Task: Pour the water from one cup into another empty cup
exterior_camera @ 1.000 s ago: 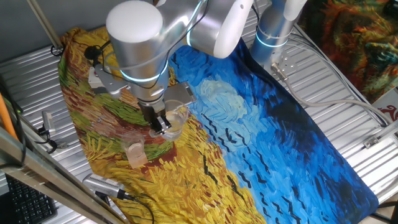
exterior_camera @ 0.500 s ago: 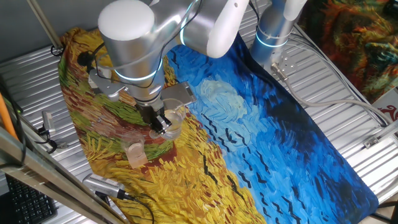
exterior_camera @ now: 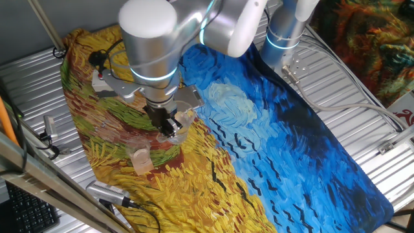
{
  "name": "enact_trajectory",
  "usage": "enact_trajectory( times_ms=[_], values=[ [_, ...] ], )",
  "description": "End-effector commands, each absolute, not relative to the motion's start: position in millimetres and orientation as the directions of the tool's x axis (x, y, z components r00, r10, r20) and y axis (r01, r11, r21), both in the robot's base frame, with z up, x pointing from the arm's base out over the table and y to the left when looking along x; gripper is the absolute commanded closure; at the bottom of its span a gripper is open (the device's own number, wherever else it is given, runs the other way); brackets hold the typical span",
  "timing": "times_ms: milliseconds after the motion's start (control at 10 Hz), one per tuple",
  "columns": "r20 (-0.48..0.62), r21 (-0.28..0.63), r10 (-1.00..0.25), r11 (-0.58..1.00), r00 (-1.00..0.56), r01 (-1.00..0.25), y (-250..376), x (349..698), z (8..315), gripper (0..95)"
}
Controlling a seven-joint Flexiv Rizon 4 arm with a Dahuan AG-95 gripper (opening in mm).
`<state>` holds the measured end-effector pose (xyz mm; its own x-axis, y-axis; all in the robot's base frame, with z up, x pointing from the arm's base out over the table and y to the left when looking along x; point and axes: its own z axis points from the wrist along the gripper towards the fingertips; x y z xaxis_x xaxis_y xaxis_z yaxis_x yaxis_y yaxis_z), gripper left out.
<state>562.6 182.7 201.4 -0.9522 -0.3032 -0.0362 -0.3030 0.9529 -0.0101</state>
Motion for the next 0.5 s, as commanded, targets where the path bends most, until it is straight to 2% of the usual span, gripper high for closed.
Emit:
enact_trajectory(
  times_ms=[100,500],
  values=[
    [-0.034,0.009,-0.301,0.954,-0.953,-0.301,182.8,563.5,201.5,95.0],
    [-0.038,0.012,-0.313,0.95,-0.949,-0.313,185.9,567.8,199.2,95.0]
  ],
)
